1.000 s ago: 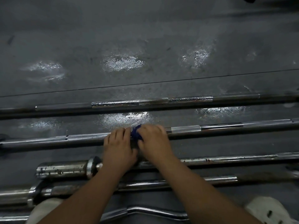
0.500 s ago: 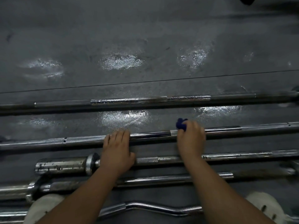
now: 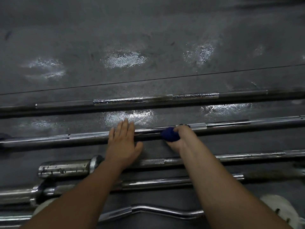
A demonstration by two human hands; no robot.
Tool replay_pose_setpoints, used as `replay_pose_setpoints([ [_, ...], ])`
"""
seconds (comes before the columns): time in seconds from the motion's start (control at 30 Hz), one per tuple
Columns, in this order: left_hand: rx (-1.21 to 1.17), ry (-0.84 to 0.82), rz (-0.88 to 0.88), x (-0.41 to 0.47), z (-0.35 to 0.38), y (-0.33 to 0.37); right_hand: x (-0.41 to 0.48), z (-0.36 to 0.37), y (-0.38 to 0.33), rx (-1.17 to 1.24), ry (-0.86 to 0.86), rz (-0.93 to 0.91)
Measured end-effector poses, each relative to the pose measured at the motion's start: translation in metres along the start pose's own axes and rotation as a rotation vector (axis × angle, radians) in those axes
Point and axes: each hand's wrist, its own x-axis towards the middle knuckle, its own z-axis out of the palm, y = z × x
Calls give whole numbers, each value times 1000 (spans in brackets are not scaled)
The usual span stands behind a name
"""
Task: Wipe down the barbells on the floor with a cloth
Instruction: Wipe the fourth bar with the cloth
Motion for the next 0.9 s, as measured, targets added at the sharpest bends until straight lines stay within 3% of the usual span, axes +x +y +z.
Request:
replay_pose_setpoints([
  [0.13,-56,56,2,5,-9,-6,10,17,18,408,-10,-20],
  [0.3,-9,33,38,8,-8,-10,-15,52,51,156,-146,69],
  [0.5,-35,48,52,1,-5,-8,8,21,16,434,25,-157],
  [0.63,-56,77,32,-1,-2,-6,-17,41,28,116,-21,-10],
  [0.7,-59,64,50,-4,-3,-9,-23,21,11,-56,7,-40],
  [0.73,-62,62,50,-5,-3,-10,-25,3,-1,-126,64,-130],
  [0.8,-72,61,35,-7,-2,-8,-30,-32,-22,-296,308,-484],
  [0.9,-73,67,3,-12,2,-3,-13,-56,-36,-754,545,-992],
])
